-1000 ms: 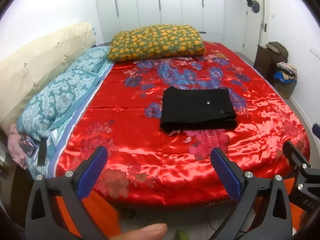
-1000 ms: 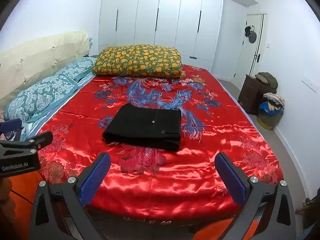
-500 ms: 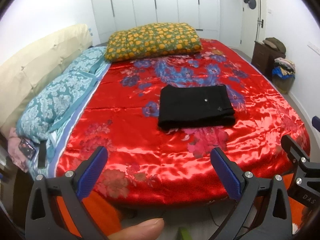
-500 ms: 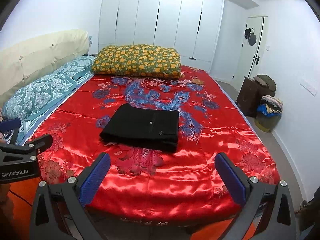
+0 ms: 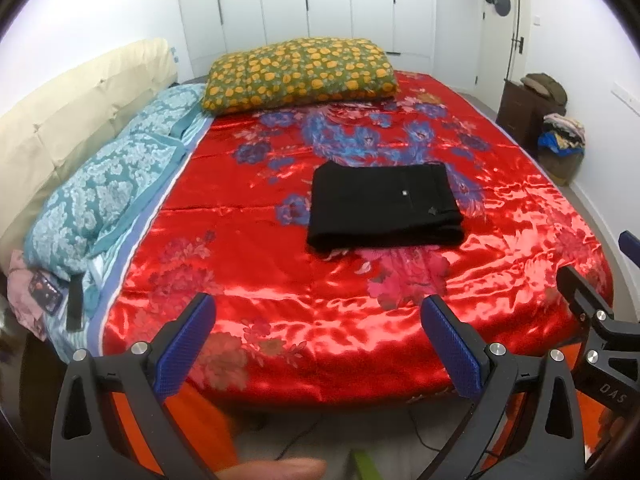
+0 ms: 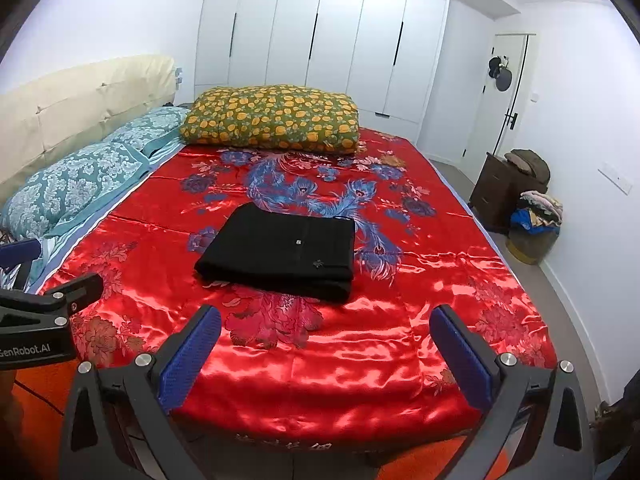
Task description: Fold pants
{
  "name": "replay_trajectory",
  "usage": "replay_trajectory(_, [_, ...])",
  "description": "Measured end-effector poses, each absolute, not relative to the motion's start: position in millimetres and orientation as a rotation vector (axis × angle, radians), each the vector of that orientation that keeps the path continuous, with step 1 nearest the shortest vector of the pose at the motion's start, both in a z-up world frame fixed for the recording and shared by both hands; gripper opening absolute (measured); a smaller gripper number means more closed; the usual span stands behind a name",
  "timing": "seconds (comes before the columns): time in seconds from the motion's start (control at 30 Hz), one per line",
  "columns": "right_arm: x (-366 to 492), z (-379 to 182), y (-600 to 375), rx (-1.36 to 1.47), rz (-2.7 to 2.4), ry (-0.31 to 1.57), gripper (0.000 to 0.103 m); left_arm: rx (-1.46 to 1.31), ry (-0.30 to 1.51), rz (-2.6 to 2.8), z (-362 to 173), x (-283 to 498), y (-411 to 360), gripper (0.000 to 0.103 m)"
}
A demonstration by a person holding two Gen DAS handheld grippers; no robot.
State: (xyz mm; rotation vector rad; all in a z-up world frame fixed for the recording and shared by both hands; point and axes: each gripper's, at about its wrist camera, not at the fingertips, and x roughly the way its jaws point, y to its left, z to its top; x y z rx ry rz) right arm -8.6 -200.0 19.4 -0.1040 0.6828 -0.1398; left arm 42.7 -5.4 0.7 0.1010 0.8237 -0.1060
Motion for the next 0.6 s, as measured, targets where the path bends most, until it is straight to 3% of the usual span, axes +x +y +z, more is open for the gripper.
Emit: replay_trajectory(0.6, [-7.3, 10.6, -200.3, -0.099, -0.137, 0.699, 0.103, 0.1, 0.8, -0.102, -2.1, 42.5, -2.9, 0.102])
